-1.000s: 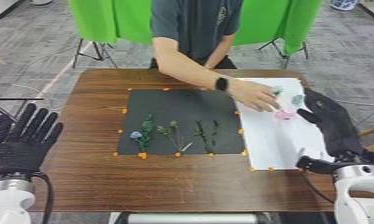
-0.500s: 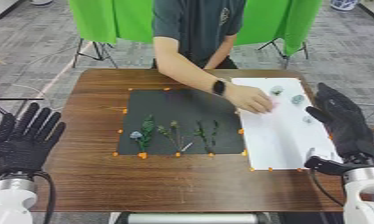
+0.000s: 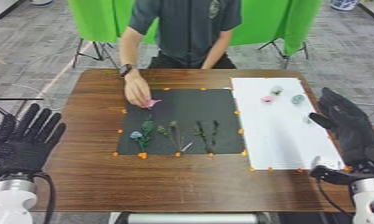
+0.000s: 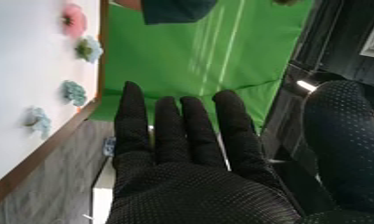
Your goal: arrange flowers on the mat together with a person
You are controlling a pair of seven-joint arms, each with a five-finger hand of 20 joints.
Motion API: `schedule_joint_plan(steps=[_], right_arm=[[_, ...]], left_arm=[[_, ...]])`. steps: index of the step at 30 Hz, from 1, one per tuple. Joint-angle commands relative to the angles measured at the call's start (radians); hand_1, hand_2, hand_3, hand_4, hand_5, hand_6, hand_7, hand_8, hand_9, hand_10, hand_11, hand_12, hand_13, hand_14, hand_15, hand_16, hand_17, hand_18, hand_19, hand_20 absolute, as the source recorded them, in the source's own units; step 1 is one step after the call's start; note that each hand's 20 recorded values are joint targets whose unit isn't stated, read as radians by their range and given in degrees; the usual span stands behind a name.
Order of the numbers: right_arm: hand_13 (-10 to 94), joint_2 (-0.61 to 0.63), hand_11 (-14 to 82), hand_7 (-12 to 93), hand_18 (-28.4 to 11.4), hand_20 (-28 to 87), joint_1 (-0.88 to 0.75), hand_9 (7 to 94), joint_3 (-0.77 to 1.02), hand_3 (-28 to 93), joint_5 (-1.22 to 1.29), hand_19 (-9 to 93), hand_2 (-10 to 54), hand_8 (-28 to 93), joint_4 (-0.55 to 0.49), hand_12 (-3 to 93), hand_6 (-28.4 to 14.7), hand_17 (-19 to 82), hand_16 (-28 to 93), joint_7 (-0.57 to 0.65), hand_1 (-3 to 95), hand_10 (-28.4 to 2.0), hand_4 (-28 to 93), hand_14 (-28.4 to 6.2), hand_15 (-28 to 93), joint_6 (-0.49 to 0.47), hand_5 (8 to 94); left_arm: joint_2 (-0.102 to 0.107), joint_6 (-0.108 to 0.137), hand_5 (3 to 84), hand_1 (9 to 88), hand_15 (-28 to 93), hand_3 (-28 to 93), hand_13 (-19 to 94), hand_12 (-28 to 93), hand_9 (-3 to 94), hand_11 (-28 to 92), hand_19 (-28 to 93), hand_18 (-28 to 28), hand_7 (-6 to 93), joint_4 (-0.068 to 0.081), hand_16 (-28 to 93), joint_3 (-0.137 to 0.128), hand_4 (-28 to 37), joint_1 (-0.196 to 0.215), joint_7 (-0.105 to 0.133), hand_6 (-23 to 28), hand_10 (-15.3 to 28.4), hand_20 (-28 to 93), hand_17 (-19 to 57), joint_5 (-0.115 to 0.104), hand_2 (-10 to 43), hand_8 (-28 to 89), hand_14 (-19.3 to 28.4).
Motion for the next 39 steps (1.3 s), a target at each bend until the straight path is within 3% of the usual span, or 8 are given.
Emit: schedule_joint_plan(steps=[1, 4, 5, 6, 21, 26, 31, 39], right_arm=[[23, -0.049, 5.8, 14, -10.3, 5, -0.027, 26.7, 0.014, 82, 0.008, 30, 9.3, -11, -0.047, 8.3, -5.0, 14, 0, 0.011, 16.7, -12.3, -26, -6.7, 12, -0.091, 28.9], [23, -0.054, 5.7, 14, -10.0, 5, -0.010, 26.6, 0.003, 82, 0.050, 29, 8.7, -11, -0.057, 8.2, -5.0, 15, 0, 0.011, 16.9, -12.3, -26, -6.7, 12, -0.137, 28.9], [23, 0.097, 5.7, 14, -9.9, 4, 0.176, 26.6, -0.205, 82, 0.060, 28, 8.6, -11, 0.156, 8.2, -5.1, 15, 0, -0.052, 17.0, -12.3, -26, -6.7, 12, -0.001, 28.9], [23, 0.051, 5.6, 14, -9.8, 4, 0.131, 26.6, -0.135, 82, 0.068, 28, 8.5, -11, 0.128, 8.2, -5.0, 16, 0, -0.061, 17.0, -12.3, -26, -6.8, 12, -0.100, 28.9], [22, 0.161, 6.5, 14, -5.2, 0, 0.390, 26.4, -0.392, 83, -0.034, 22, 3.9, -11, 0.249, 8.2, -5.6, 18, -2, -0.119, 19.2, -12.3, -25, -6.3, 14, 0.090, 28.9], [20, 0.203, 6.7, 15, -4.7, 0, 0.441, 26.5, -0.394, 83, -0.431, 21, 1.1, -11, 0.299, 8.0, -5.1, 16, -4, -0.060, 20.7, -12.4, -25, -5.9, 15, 0.155, 30.0], [19, 0.239, 5.2, 17, -11.7, 2, 0.467, 25.5, -0.360, 82, -0.666, 27, -8.5, -12, 0.336, 9.3, -4.6, 16, -5, -0.034, 27.3, -14.5, -25, -9.1, 14, 0.198, 30.9], [19, 0.286, 4.0, 17, -15.1, 3, 0.523, 24.5, -0.422, 81, -1.033, 33, -9.5, -12, 0.390, 10.4, -4.6, 17, -2, 0.221, 32.1, -16.5, -28, -12.3, 15, 0.203, 29.4]], left_arm=[[-0.015, 0.001, 41.2, 26.7, 24, 70, 29, 6, 38.1, 20, 27, 12.5, 13.4, -0.007, -5, -0.001, -28.3, 0.031, -0.003, 7.3, 14.2, 10, -4.5, -0.001, 15.3, -11, 14.3], [-0.010, 0.005, 41.2, 26.7, 24, 70, 29, 6, 38.1, 20, 27, 12.5, 13.3, -0.001, -5, 0.004, -28.3, 0.021, -0.001, 7.3, 14.2, 10, -4.5, -0.004, 15.3, -11, 14.3], [-0.009, 0.002, 41.2, 26.7, 24, 70, 29, 6, 38.1, 20, 27, 12.5, 13.3, -0.001, -5, 0.002, -28.3, 0.021, -0.003, 7.3, 14.2, 10, -4.5, -0.002, 15.3, -11, 14.3], [-0.009, 0.001, 41.2, 26.6, 24, 70, 29, 6, 38.1, 20, 27, 12.5, 13.3, -0.001, -5, 0.001, -28.3, 0.022, -0.003, 7.4, 14.1, 10, -4.5, 0.000, 15.3, -11, 14.3], [-0.007, -0.001, 41.2, 26.7, 24, 70, 29, 6, 38.1, 20, 27, 12.5, 13.4, 0.005, -5, 0.015, -28.3, 0.011, -0.010, 7.3, 14.1, 10, -4.5, 0.003, 15.3, -11, 14.3], [-0.007, 0.001, 41.2, 26.7, 24, 70, 29, 6, 38.1, 20, 27, 12.5, 13.3, 0.008, -5, 0.016, -28.3, 0.007, -0.011, 7.3, 14.1, 10, -4.4, 0.001, 15.3, -11, 14.3], [-0.007, -0.003, 41.2, 26.7, 24, 70, 29, 6, 38.1, 20, 27, 12.5, 13.4, 0.011, -5, 0.015, -28.3, 0.002, -0.016, 7.1, 14.2, 10, -4.5, 0.016, 15.2, -11, 14.3], [-0.005, -0.005, 41.5, 27.2, 24, 70, 29, 6, 38.1, 20, 27, 12.4, 14.2, 0.010, -5, 0.020, -28.3, 0.003, -0.016, 6.2, 14.0, 10, -4.4, 0.007, 15.1, -12, 14.1]])
